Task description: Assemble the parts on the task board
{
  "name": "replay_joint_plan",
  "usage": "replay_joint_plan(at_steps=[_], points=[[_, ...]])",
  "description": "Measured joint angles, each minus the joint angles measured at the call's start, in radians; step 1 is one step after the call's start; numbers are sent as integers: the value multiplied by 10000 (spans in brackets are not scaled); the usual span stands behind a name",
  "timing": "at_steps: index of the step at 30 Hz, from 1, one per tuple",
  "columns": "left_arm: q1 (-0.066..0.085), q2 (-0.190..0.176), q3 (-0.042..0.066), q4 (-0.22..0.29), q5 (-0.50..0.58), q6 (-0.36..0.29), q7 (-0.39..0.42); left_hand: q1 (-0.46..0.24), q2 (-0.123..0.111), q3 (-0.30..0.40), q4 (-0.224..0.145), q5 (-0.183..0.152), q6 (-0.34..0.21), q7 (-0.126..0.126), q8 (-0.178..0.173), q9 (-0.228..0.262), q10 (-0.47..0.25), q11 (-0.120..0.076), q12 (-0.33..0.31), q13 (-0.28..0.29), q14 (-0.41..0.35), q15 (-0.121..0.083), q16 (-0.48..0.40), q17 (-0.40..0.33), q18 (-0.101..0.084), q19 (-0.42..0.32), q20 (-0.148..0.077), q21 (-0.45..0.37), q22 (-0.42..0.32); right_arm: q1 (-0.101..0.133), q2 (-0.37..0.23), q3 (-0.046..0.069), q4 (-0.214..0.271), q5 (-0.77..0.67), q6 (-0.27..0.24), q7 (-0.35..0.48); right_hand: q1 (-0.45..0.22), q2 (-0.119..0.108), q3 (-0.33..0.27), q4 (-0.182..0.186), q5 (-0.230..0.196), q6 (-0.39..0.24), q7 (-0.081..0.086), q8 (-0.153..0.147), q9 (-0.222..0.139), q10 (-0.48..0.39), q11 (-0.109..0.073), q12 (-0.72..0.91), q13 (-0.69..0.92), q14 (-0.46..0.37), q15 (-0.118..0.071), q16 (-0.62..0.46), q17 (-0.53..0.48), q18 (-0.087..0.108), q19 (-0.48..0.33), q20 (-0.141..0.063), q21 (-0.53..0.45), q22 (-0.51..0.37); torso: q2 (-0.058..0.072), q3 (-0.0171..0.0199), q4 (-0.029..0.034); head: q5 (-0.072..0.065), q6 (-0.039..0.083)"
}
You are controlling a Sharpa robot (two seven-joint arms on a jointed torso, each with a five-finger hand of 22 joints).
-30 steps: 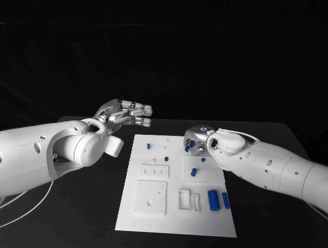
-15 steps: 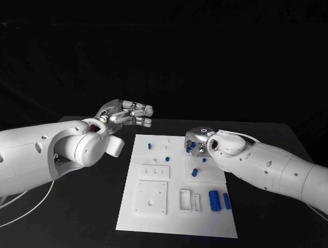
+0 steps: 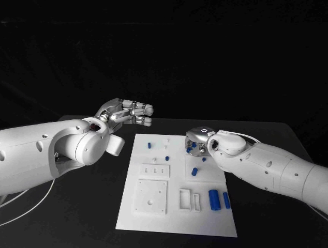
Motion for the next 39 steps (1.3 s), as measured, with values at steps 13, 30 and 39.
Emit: replay_joint_plan(at_steps=[13, 30, 39], points=[[0, -1, -1, -50, -4, 0, 0, 0, 0, -41, -41, 0, 0, 0, 0, 0, -36, 35, 0, 0, 0, 0, 0, 0, 0, 0, 0, 0, -55, 34, -18, -7, 329, -28, -964, -118, 20, 88, 234, 51, -572, 404, -128, -42, 37, 392, -146, 58, 3, 12, -121, 93, 63, -137, 51, -195, -56, 616, -8, -1, 15, 85, 84], [0, 92, -1, -108, -6, -2, 0, 0, 0, -41, -41, 0, 0, 0, 0, 0, -35, 35, 0, 0, 0, -1, 1, 0, 0, -1, 0, 0, -62, 306, 896, 28, -307, -21, -1847, -562, 25, 105, 339, 47, -611, 404, -129, -9, 16, 405, -160, 57, 14, -23, -161, 93, 62, -222, 142, -285, -587, 1317, 16, -25, 43, 226, 231], [2, 208, -1, -101, -6, -2, 0, 1, 0, -41, -41, 0, 0, 0, 0, 0, -35, 35, 0, -1, 1, -1, 1, 1, 0, -1, 0, 1, -61, 329, 1401, 32, -849, -30, -2063, -714, 25, 104, 384, 57, -644, 401, -128, -4, 20, 405, -161, 51, 14, -23, -161, 92, 49, -231, 216, -281, -949, 1725, 76, -70, 151, 198, 260]])
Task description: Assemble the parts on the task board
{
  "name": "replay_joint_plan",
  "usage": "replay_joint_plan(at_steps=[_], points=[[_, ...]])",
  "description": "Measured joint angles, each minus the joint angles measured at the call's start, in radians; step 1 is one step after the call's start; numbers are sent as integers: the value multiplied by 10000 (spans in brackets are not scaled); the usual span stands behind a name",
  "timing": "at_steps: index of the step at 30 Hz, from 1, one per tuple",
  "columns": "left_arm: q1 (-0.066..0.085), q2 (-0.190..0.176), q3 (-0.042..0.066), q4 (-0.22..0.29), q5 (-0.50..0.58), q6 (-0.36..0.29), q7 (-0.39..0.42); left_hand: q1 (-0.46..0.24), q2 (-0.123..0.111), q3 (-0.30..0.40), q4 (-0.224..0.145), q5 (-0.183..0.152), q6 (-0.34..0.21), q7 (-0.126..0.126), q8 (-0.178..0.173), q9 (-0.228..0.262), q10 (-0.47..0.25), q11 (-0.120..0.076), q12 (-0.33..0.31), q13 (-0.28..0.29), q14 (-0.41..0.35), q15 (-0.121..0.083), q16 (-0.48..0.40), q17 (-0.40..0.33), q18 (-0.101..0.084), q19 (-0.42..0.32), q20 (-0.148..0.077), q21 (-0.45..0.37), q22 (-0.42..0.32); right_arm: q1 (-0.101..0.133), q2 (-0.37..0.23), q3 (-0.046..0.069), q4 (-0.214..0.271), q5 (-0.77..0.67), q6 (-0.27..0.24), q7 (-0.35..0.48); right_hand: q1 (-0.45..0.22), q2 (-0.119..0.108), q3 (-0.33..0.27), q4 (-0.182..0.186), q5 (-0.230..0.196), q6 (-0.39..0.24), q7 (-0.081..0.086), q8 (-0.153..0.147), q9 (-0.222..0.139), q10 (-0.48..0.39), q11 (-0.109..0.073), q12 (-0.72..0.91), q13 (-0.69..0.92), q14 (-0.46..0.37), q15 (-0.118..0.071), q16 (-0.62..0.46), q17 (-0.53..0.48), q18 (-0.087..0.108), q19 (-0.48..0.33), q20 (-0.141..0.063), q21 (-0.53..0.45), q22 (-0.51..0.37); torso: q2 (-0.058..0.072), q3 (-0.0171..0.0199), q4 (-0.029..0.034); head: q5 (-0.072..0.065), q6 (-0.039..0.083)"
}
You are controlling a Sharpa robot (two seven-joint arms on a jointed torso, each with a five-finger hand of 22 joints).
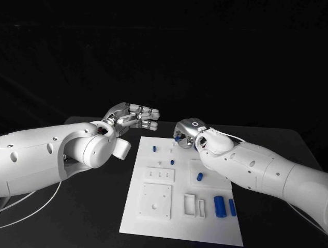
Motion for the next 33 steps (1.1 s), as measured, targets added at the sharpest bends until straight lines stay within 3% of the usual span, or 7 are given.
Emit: replay_joint_plan(at_steps=[12, 33], points=[[88, 16, 4, 99, -9, -3, 0, 0, 0, -27, -28, 0, 0, 0, 0, 0, -36, -36, 0, 0, 0, 0, 0, 0, 0, 0, 0, 0, -40, 5, 221, 0, -392, -52, -80, -53, -1, -2, 9, -9, 50, -2, 1, -1, 4, 0, 0, -31, -1, 0, 0, 0, -21, -55, 36, 32, -62, 77, 153, -63, 169, -24, 73], [205, 52, 5, 249, -45, -6, -4, 0, 0, -27, -27, 0, 0, 0, 0, 0, -35, -36, 0, 0, 0, 0, -30, 0, 0, 0, 0, 0, -38, 28, 368, 1, -661, -80, -74, -47, -2, -4, 5, -11, 45, 3, -6, -9, 0, -1, -1, 11, -8, 1, 1, 0, -45, -66, 105, 33, -191, 214, 309, -66, 275, -79, 116]])
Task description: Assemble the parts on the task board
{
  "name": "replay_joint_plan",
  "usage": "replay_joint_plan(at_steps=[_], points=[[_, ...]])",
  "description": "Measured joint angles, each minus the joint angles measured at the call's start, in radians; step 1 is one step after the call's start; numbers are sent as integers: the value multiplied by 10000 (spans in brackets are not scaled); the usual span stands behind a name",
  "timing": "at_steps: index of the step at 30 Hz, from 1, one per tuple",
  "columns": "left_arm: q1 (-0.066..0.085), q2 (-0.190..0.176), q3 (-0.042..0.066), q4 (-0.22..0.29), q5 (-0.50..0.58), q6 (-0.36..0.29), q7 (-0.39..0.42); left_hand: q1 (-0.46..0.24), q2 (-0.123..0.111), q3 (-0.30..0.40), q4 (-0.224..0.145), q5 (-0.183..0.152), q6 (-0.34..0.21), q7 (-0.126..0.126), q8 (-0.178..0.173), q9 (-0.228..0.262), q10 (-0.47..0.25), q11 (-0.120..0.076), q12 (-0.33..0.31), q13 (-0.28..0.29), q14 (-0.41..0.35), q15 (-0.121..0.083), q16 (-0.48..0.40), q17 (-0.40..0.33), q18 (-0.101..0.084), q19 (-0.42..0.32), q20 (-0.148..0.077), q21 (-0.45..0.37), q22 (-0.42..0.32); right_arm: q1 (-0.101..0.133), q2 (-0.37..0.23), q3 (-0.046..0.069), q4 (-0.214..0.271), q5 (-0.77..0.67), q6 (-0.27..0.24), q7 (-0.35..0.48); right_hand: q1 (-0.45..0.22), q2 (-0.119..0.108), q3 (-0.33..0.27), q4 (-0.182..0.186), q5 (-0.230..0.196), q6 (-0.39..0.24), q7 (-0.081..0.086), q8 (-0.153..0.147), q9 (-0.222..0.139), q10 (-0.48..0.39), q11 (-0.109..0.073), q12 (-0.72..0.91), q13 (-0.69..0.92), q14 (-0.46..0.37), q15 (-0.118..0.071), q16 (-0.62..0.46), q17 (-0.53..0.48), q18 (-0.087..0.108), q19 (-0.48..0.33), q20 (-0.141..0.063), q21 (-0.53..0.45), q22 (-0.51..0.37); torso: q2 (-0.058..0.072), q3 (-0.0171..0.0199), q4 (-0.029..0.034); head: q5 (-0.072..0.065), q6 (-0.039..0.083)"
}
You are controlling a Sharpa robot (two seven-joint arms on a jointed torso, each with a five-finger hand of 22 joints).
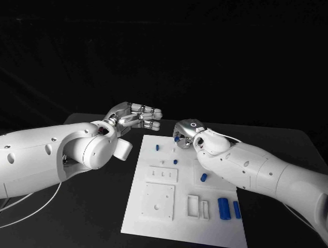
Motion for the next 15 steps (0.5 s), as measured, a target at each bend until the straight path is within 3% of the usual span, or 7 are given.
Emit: replay_joint_plan(at_steps=[15], points=[[37, -29, 1, -21, -28, -5, -4, 0, 0, 0, 0, 0, 0, 0, 0, 0, 0, 0, 0, 0, 0, 0, 0, 0, 1, 37, -36, 0, -32, -14, -135, -8, 276, 1, 68, 8, -27, -28, -13, -11, 71, 12, -12, -27, 0, -3, 2, -1, 3, 0, 1, 0, -11, -5, 36, -35, -175, 183, 4, -3, -1, 33, -31]])
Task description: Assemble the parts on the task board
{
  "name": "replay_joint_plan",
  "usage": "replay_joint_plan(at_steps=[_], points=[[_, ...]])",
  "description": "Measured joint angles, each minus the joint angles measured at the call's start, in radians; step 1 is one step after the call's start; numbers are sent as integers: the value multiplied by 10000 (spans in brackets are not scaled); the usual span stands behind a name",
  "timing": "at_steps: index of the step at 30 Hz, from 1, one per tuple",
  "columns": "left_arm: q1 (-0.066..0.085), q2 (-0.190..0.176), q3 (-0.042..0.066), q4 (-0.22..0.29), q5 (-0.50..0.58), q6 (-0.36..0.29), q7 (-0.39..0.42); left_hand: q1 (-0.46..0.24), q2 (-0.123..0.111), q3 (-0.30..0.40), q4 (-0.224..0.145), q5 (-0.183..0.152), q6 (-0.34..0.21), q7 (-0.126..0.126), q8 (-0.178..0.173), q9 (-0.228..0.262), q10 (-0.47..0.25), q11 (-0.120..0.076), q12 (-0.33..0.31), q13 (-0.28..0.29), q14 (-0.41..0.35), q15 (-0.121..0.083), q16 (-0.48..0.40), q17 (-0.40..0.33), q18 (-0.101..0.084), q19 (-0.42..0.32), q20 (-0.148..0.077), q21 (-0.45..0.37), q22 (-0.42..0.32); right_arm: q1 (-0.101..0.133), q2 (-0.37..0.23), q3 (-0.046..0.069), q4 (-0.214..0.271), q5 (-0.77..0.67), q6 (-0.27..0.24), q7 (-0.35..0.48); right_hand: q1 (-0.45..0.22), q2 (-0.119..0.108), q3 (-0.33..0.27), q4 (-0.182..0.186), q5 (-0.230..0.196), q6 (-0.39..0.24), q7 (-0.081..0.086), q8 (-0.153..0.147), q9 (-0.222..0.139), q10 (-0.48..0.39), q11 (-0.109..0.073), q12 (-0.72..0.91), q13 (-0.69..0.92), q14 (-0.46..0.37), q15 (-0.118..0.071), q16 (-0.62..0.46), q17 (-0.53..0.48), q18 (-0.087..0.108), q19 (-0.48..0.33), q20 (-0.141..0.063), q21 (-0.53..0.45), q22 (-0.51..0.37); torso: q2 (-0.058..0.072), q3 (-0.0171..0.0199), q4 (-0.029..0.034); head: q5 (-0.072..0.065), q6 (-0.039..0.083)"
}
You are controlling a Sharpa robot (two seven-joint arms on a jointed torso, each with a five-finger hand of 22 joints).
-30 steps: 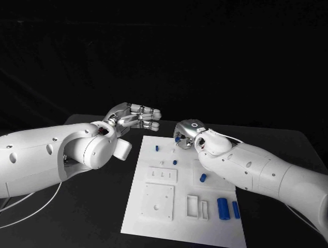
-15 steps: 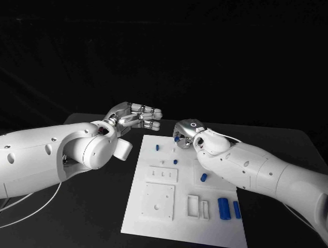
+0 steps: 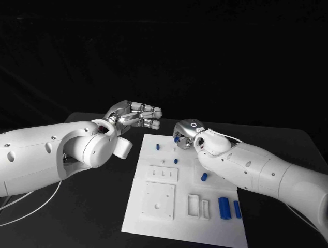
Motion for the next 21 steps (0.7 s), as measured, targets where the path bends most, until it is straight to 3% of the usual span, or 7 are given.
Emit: replay_joint_plan(at_steps=[21], points=[[23, 35, -2, -200, -18, 0, -2, 0, 0, 0, 0, 0, 0, 0, 0, 0, 0, 0, 0, 0, 0, 0, 0, 0, -1, 0, 0, 0, 2, -22, 12, 4, -27, -3, 146, -13, -62, -62, -2, -2, 118, -5, 4, 8, 6, -23, 22, -8, 5, 0, 0, 0, -20, -4, 71, 1, -150, 168, 5, -21, -6, -39, -10]])
